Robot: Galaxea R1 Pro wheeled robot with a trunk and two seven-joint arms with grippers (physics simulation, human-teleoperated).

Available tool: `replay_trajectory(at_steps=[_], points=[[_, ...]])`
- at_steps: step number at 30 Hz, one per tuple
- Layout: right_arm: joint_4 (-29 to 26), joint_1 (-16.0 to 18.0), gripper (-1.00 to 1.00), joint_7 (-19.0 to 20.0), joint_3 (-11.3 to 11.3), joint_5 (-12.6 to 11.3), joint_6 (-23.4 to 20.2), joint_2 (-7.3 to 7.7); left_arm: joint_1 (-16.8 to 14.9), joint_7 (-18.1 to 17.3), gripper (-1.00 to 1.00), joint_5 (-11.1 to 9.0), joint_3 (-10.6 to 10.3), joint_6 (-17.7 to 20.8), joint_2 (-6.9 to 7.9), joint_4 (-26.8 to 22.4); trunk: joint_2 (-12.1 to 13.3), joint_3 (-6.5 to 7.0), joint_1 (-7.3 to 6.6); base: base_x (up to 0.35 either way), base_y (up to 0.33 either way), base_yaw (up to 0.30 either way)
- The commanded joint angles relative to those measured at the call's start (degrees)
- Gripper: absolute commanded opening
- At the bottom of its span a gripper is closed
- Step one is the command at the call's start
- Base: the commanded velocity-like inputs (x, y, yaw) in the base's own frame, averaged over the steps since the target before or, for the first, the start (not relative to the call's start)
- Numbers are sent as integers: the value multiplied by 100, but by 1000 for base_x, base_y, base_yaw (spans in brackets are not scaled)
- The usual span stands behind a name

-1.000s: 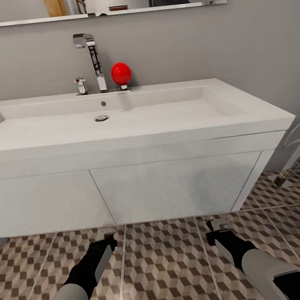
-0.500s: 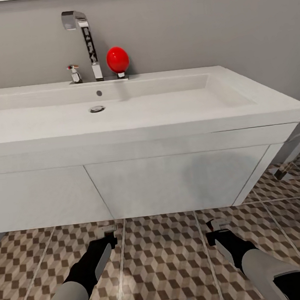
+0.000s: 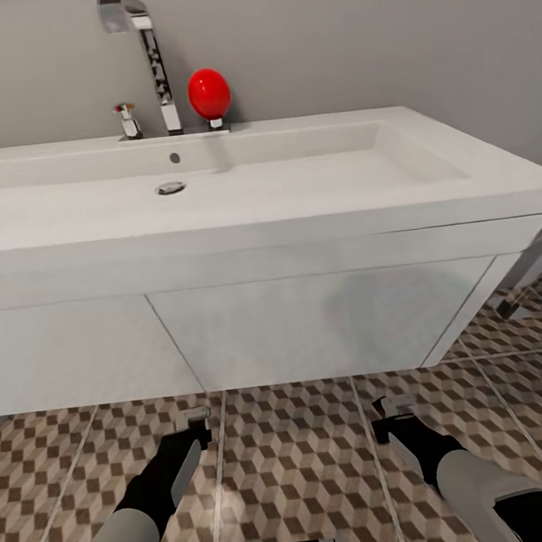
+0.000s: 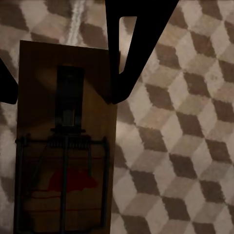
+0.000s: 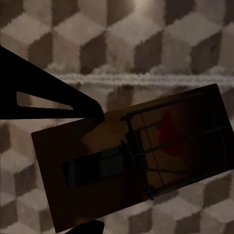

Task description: Take the four mousetraps from the cabinet in the bathroom and place them on the bathroom floor. Make sure all four end up on the same floor surface, and ensure that at least two of them are either under or directly next to the same bathroom sink.

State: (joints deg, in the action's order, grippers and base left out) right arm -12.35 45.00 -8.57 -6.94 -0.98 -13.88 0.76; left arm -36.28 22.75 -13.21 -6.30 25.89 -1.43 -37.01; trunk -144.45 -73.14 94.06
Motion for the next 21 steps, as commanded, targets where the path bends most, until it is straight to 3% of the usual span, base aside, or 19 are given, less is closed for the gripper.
replay_trajectory(at_steps=[1, 21], points=[[-13, 0, -100, -21, -49, -12, -45, 3, -2, 54, -100, -59, -29, 19, 6, -8, -3, -27, 1, 0, 0, 0], [-13, 0, -100, -46, -61, 7, -54, 3, -2, 54, -100, -59, -20, 21, 11, -8, -30, -470, 53, 0, 0, 0]])
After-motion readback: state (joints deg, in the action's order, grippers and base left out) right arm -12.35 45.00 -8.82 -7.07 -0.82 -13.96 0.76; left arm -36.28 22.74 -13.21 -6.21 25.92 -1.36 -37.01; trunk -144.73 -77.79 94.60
